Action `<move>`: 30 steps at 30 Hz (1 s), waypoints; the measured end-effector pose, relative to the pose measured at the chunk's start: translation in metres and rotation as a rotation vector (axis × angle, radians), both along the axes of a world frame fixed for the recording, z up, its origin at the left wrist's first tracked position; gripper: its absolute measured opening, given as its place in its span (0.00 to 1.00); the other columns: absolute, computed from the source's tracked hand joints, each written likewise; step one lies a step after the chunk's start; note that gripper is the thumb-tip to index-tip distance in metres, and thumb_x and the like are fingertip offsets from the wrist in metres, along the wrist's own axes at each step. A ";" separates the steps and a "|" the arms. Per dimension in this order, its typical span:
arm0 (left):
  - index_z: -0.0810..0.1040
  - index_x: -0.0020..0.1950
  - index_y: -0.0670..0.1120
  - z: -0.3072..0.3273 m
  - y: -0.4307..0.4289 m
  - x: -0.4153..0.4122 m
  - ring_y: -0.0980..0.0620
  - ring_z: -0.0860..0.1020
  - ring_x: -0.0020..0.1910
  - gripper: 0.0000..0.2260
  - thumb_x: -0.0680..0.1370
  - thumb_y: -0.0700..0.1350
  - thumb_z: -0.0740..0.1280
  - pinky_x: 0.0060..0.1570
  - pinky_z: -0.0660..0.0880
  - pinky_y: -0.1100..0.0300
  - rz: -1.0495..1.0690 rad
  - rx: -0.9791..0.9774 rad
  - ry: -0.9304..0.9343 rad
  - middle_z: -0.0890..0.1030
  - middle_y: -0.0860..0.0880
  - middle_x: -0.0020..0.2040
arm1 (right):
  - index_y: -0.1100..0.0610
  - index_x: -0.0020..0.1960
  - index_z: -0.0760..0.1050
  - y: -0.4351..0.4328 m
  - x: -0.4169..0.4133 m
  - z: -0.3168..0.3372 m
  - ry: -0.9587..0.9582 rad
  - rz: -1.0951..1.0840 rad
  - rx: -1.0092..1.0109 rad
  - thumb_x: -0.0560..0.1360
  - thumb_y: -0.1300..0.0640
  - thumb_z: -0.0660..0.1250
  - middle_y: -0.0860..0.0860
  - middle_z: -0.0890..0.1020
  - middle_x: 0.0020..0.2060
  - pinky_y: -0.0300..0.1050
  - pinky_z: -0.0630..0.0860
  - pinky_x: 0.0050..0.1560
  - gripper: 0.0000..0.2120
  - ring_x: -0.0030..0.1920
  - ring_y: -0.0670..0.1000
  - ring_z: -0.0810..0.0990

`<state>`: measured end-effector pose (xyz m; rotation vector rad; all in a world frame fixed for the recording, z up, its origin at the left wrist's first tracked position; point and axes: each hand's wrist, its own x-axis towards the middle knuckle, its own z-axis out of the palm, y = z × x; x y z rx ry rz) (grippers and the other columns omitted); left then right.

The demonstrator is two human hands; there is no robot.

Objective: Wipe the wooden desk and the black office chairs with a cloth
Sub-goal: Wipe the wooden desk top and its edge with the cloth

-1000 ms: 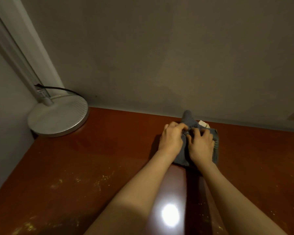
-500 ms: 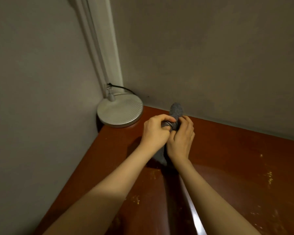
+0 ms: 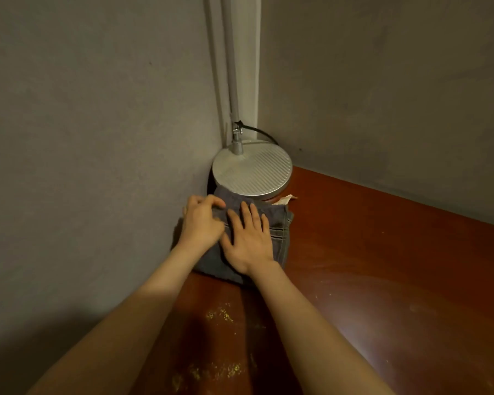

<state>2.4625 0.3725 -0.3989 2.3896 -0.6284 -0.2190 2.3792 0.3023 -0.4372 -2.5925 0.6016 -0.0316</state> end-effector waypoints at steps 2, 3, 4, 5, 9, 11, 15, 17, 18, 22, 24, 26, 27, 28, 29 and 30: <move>0.68 0.70 0.43 -0.016 0.002 0.001 0.42 0.59 0.72 0.21 0.76 0.35 0.61 0.69 0.56 0.56 -0.116 0.161 -0.049 0.61 0.39 0.72 | 0.49 0.77 0.46 0.002 0.002 -0.006 0.079 0.027 -0.080 0.79 0.40 0.49 0.55 0.41 0.77 0.54 0.34 0.72 0.31 0.76 0.54 0.36; 0.61 0.74 0.43 -0.023 0.001 0.000 0.44 0.52 0.75 0.23 0.79 0.37 0.58 0.72 0.50 0.55 -0.202 0.200 -0.046 0.55 0.40 0.76 | 0.49 0.78 0.45 0.001 0.002 -0.007 0.095 0.031 -0.090 0.79 0.41 0.51 0.55 0.40 0.76 0.54 0.33 0.72 0.31 0.75 0.54 0.35; 0.55 0.76 0.44 -0.029 0.000 -0.002 0.47 0.47 0.77 0.23 0.81 0.39 0.55 0.73 0.45 0.54 -0.275 0.235 -0.030 0.50 0.43 0.78 | 0.49 0.78 0.44 -0.001 0.002 -0.008 0.103 0.035 -0.096 0.79 0.42 0.52 0.55 0.39 0.76 0.54 0.33 0.72 0.31 0.75 0.54 0.34; 0.51 0.77 0.45 -0.034 -0.002 -0.003 0.49 0.45 0.77 0.23 0.82 0.40 0.52 0.73 0.42 0.55 -0.315 0.268 -0.018 0.47 0.46 0.78 | 0.49 0.78 0.44 -0.003 0.001 -0.008 0.104 0.036 -0.097 0.79 0.43 0.52 0.55 0.39 0.76 0.53 0.34 0.73 0.31 0.75 0.54 0.34; 0.44 0.77 0.44 -0.040 -0.007 -0.011 0.54 0.42 0.76 0.25 0.82 0.42 0.49 0.72 0.38 0.60 -0.292 0.330 -0.033 0.44 0.48 0.78 | 0.49 0.78 0.44 -0.006 -0.007 -0.009 0.091 0.035 -0.099 0.80 0.46 0.52 0.54 0.40 0.77 0.52 0.35 0.73 0.30 0.76 0.53 0.36; 0.42 0.77 0.44 -0.039 -0.012 -0.021 0.54 0.42 0.76 0.25 0.82 0.42 0.49 0.72 0.38 0.60 -0.306 0.358 -0.042 0.43 0.48 0.78 | 0.49 0.78 0.44 -0.012 -0.018 -0.009 0.091 0.032 -0.107 0.80 0.46 0.52 0.54 0.40 0.77 0.52 0.35 0.73 0.30 0.76 0.53 0.36; 0.41 0.77 0.45 -0.036 -0.033 -0.056 0.54 0.40 0.76 0.25 0.82 0.44 0.47 0.72 0.38 0.60 -0.341 0.368 -0.046 0.41 0.48 0.78 | 0.48 0.77 0.43 -0.032 -0.053 -0.008 0.117 -0.007 -0.122 0.80 0.45 0.50 0.53 0.40 0.77 0.51 0.35 0.74 0.29 0.76 0.52 0.36; 0.40 0.77 0.44 -0.035 -0.048 -0.078 0.54 0.40 0.76 0.25 0.82 0.45 0.47 0.72 0.38 0.59 -0.378 0.370 -0.053 0.40 0.48 0.78 | 0.48 0.77 0.42 -0.046 -0.076 -0.008 0.133 -0.043 -0.133 0.80 0.44 0.47 0.52 0.40 0.77 0.50 0.35 0.74 0.29 0.76 0.52 0.36; 0.40 0.77 0.44 -0.035 -0.056 -0.087 0.54 0.40 0.76 0.25 0.82 0.45 0.47 0.72 0.37 0.59 -0.398 0.372 -0.057 0.40 0.48 0.78 | 0.47 0.77 0.42 -0.052 -0.087 -0.009 0.143 -0.064 -0.140 0.79 0.44 0.45 0.52 0.40 0.77 0.50 0.35 0.73 0.29 0.76 0.52 0.36; 0.41 0.77 0.45 -0.036 -0.091 -0.133 0.54 0.39 0.76 0.26 0.82 0.45 0.48 0.72 0.37 0.60 -0.494 0.348 -0.065 0.41 0.49 0.78 | 0.46 0.77 0.42 -0.079 -0.138 -0.010 0.174 -0.176 -0.173 0.73 0.41 0.36 0.51 0.40 0.77 0.49 0.36 0.73 0.32 0.76 0.51 0.36; 0.41 0.77 0.45 -0.038 -0.108 -0.157 0.54 0.39 0.76 0.26 0.82 0.46 0.48 0.72 0.37 0.59 -0.544 0.330 -0.070 0.41 0.49 0.78 | 0.46 0.77 0.43 -0.090 -0.165 -0.009 0.181 -0.229 -0.182 0.66 0.40 0.28 0.51 0.41 0.77 0.49 0.36 0.73 0.40 0.76 0.50 0.36; 0.41 0.78 0.45 -0.039 -0.125 -0.183 0.54 0.39 0.76 0.26 0.82 0.46 0.48 0.72 0.37 0.59 -0.605 0.320 -0.069 0.40 0.49 0.78 | 0.46 0.77 0.43 -0.102 -0.194 -0.007 0.207 -0.284 -0.194 0.62 0.39 0.27 0.51 0.40 0.77 0.49 0.36 0.74 0.43 0.76 0.50 0.36; 0.41 0.78 0.44 -0.038 -0.134 -0.197 0.54 0.39 0.76 0.26 0.82 0.47 0.48 0.72 0.37 0.58 -0.640 0.320 -0.064 0.40 0.49 0.78 | 0.46 0.77 0.43 -0.108 -0.210 -0.006 0.225 -0.310 -0.203 0.62 0.39 0.27 0.51 0.40 0.77 0.49 0.36 0.74 0.44 0.76 0.51 0.36; 0.41 0.78 0.44 -0.038 -0.142 -0.209 0.54 0.39 0.76 0.26 0.82 0.47 0.48 0.72 0.36 0.58 -0.674 0.320 -0.057 0.40 0.49 0.78 | 0.47 0.77 0.42 -0.113 -0.225 -0.004 0.244 -0.334 -0.209 0.62 0.39 0.27 0.51 0.39 0.76 0.49 0.36 0.73 0.44 0.76 0.51 0.36; 0.41 0.78 0.44 -0.037 -0.150 -0.224 0.53 0.39 0.76 0.26 0.82 0.47 0.48 0.72 0.36 0.58 -0.712 0.318 -0.047 0.40 0.49 0.78 | 0.47 0.77 0.42 -0.119 -0.241 -0.004 0.263 -0.362 -0.213 0.62 0.38 0.27 0.51 0.39 0.76 0.49 0.36 0.73 0.44 0.76 0.51 0.35; 0.41 0.78 0.44 -0.036 -0.159 -0.238 0.53 0.39 0.76 0.26 0.82 0.47 0.48 0.72 0.36 0.58 -0.751 0.314 -0.038 0.40 0.48 0.78 | 0.46 0.77 0.42 -0.125 -0.257 -0.004 0.274 -0.394 -0.213 0.62 0.38 0.28 0.51 0.39 0.76 0.49 0.36 0.73 0.44 0.76 0.51 0.35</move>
